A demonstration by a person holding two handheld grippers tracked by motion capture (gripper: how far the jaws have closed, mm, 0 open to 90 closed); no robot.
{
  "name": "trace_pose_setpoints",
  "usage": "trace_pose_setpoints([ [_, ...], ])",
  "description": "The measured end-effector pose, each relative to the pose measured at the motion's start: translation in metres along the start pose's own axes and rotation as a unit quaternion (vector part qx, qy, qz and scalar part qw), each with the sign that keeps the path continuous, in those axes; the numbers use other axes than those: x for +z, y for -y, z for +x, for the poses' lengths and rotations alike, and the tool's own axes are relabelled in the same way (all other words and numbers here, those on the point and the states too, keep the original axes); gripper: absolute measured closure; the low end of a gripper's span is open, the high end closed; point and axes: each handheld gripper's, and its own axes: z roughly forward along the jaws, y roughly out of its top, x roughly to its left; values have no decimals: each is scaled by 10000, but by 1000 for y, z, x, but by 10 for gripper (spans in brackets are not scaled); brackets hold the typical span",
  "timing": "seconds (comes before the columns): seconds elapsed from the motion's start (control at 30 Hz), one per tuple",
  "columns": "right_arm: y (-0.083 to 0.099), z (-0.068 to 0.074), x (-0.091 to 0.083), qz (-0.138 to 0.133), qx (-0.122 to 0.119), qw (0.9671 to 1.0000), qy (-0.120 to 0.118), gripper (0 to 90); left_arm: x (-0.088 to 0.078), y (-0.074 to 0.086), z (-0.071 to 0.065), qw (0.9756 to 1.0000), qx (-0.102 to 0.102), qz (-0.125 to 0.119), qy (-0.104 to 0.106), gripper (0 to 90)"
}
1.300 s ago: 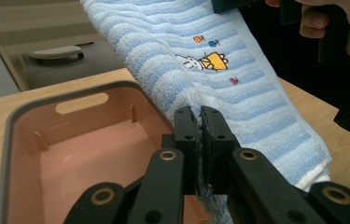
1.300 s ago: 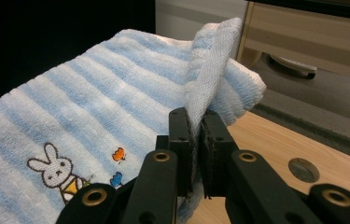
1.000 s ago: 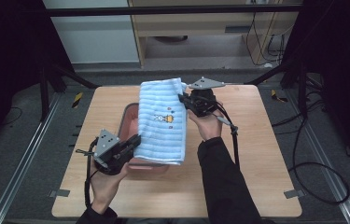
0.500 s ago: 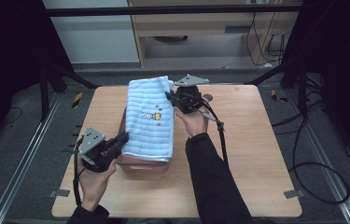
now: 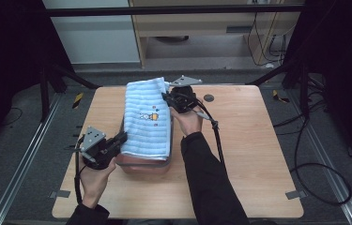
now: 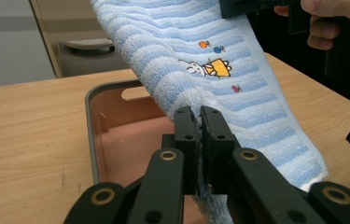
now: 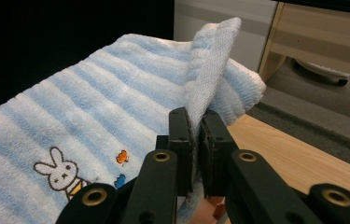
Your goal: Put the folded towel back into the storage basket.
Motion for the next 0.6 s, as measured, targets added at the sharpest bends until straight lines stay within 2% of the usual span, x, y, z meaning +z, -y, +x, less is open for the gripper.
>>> trace_pose_setpoints([
  [0.07, 2, 0, 3, 19, -62, 10000, 6, 847, 3, 3, 2, 10000, 4, 47, -34, 857],
  [0.37, 11, 0, 17, 84, -65, 9999, 3, 847, 12, 10, 9, 9998, -7, 161, -129, 857],
  [0.6, 23, 0, 28, 215, -51, 9998, 16, 847, 21, 17, 9, 9993, 74, 330, -158, 857],
])
